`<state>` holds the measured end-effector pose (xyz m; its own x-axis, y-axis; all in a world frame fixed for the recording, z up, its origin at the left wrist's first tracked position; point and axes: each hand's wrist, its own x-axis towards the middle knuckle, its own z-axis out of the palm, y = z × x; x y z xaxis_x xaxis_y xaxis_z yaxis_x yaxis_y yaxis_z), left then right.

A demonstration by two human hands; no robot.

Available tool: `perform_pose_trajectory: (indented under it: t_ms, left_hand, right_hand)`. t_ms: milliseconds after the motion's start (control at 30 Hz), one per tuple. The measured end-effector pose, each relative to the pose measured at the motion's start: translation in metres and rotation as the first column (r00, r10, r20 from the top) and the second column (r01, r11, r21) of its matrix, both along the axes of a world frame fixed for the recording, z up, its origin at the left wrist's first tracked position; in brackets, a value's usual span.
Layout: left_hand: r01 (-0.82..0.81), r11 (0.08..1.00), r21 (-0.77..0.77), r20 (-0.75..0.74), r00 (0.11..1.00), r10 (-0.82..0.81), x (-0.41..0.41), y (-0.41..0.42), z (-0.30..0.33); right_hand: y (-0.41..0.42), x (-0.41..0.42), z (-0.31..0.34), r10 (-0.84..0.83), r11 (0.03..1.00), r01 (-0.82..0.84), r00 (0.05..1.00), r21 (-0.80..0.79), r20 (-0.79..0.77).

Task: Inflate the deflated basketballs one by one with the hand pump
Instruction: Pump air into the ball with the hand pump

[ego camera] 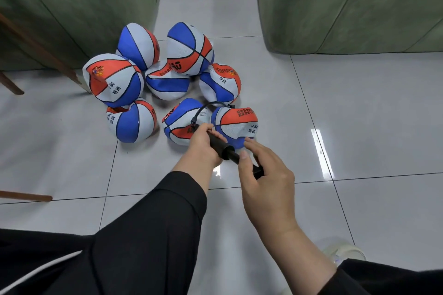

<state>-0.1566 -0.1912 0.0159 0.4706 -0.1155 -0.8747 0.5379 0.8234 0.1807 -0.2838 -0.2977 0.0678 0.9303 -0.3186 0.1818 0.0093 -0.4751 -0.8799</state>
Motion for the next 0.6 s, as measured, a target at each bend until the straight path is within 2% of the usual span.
perform_pose_trajectory:
  t_ms: [300,433,500,600]
  left_hand:
    - [0.040,0.999,-0.025,0.054,0.998,-0.039,-0.027,-0.048,0.016]
    - [0.043,0.999,0.020,0.052,0.998,-0.044,-0.027,-0.039,0.010]
    - [0.058,0.998,0.039,0.072,0.996,-0.060,-0.020,-0.034,0.011]
    - [0.007,0.998,0.069,0.062,0.998,-0.012,-0.001,-0.016,0.016]
  right_hand:
    - [-0.002,0.009,-0.014,-0.097,0.995,0.093,0.991,-0.048,-0.089]
    - [0.000,0.008,-0.013,0.025,0.999,-0.032,0.986,-0.042,-0.166]
    - [0.000,0.006,-0.010,0.067,0.997,-0.072,0.986,-0.027,-0.152]
    - [-0.003,0.007,-0.002,-0.026,1.000,0.026,0.997,-0.009,-0.069]
